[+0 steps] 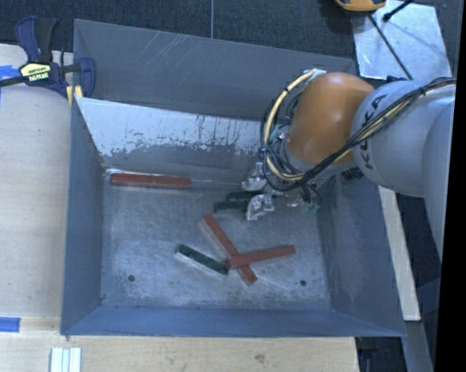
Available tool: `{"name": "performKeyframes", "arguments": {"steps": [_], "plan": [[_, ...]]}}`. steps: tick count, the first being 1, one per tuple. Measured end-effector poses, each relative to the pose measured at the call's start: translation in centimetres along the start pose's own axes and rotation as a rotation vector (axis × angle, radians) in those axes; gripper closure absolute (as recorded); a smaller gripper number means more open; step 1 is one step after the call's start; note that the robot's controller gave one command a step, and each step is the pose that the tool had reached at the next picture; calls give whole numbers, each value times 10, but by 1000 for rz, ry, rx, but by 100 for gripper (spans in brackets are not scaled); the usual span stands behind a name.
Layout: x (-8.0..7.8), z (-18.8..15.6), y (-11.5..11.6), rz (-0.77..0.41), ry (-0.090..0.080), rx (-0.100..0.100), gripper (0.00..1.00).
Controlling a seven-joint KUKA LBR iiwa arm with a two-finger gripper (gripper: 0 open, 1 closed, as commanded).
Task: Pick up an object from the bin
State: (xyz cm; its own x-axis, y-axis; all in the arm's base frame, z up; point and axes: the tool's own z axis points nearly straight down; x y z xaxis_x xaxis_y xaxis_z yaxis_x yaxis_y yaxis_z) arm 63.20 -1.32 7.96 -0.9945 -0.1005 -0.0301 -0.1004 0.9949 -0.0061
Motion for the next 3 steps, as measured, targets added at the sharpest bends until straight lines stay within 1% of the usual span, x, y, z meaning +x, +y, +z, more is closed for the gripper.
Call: {"name": "performKeyframes", "arguments": {"steps": [1,2,3], "plan": [[-1,-6,-1,2,25,-5,100],[-3,-42,-1,2,24,-5,100],[-4,-57,-2,5,24,-5,100]]}}
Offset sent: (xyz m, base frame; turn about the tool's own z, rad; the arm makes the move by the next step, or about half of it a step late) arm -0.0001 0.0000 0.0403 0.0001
